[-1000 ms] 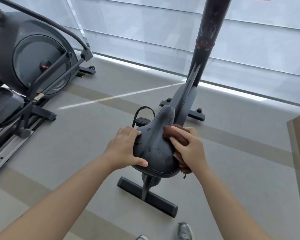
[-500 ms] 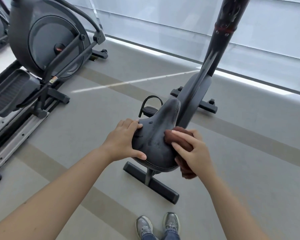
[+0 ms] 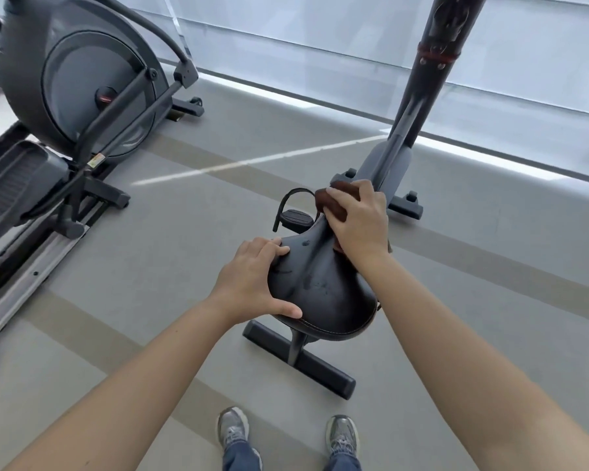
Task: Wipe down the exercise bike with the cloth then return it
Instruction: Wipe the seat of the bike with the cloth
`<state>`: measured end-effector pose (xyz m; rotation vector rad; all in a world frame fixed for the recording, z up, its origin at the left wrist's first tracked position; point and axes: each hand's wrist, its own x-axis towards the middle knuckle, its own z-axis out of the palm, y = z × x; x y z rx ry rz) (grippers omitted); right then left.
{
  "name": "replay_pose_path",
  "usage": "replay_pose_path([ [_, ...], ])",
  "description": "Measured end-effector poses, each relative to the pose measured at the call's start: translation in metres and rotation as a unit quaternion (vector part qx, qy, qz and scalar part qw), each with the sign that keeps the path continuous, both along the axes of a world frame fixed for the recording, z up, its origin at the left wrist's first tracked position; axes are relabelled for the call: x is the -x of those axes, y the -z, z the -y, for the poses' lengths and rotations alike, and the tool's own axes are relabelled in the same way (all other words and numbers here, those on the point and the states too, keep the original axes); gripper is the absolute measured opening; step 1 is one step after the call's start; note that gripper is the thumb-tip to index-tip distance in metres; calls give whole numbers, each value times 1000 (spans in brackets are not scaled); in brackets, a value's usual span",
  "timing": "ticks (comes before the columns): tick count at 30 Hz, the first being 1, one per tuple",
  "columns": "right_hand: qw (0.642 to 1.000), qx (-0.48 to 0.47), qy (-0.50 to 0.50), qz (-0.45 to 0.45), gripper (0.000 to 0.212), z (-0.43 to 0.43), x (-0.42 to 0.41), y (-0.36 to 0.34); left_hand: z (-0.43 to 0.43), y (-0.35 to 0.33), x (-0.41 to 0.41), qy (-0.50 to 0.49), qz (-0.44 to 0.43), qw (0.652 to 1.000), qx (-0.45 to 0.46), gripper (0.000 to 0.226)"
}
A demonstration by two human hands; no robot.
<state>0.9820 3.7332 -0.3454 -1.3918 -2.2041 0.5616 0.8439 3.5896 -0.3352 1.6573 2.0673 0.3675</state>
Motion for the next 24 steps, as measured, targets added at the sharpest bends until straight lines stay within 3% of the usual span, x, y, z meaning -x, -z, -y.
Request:
replay_pose_path([
  [5, 998, -2, -68, -4, 26, 63, -35, -11, 2, 7, 6, 36, 5, 999, -33, 101],
  [10, 997, -53, -42, 38, 23, 132, -39, -16, 4, 11, 27, 93, 51, 993, -50, 91],
  [15, 996, -44, 36, 74, 29, 83, 1, -15, 0, 20, 46, 115, 125, 983, -64, 84],
  [19, 986, -18, 57, 158, 31, 40, 28, -16, -2, 26, 51, 133, 145, 977, -75, 83],
  [24, 996, -18, 36, 84, 28, 102, 13, -23, -9, 25, 58, 159, 148, 973, -75, 81],
])
